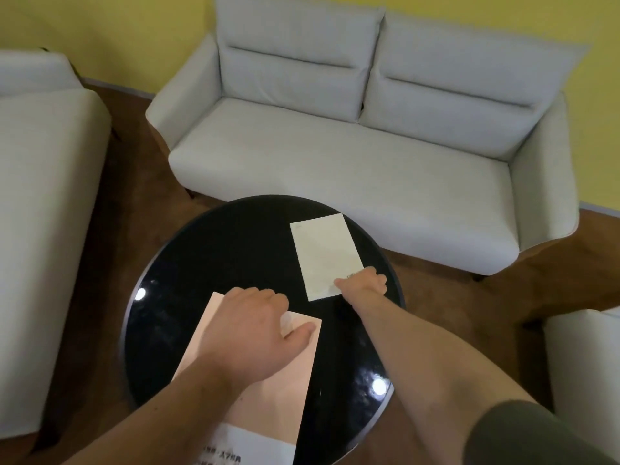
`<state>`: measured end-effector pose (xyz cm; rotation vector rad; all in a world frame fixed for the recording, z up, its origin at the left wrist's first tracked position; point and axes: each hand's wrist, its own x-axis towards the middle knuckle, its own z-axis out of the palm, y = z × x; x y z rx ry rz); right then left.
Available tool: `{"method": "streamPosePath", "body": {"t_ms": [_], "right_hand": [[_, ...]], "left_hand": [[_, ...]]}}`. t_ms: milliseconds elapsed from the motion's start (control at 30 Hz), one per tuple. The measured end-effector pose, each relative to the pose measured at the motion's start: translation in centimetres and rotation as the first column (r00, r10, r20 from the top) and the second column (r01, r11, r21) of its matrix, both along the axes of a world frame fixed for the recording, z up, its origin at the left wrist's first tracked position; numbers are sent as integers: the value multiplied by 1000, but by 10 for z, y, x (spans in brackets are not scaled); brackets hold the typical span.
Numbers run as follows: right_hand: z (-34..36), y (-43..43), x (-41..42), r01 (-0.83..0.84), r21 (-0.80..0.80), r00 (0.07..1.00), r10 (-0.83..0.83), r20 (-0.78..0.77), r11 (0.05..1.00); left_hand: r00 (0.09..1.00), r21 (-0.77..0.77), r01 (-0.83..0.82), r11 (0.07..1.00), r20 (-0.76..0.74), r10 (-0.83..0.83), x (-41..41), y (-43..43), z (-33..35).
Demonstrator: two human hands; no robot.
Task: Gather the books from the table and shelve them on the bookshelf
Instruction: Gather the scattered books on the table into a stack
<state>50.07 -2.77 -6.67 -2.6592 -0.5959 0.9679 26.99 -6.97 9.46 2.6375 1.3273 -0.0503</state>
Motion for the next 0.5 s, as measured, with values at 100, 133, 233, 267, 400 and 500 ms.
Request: {"method": "streamPosePath", "body": {"t_ms": [100,133,233,267,400,500], "right_hand": [[8,-6,-2,74,41,992,-70,-102,996],[7,-12,-4,152,122,974,-128,-188,981],[18,-34,-9,435,306,827,-241,-508,847],[27,-42,-9,481,339,796,-239,-557,809],[81,-81,-7,463,491,843,-195,-502,738],[124,-121,-13,441,562,865,-163,-475,700]], "left_hand": [[1000,-22,3,1000,-5,-3,0,-1,-1],[1000,-23,2,1000,-5,-2,0,0,-1],[1000,-28,2,1000,-1,-2,-1,-1,-2],[1000,-27,5,1000,1,-4,-1,-1,-2],[1000,-41,1,999,-1,-1,-2,-4,1],[995,-42,-29,999,96,33,-2,-5,0]]}}
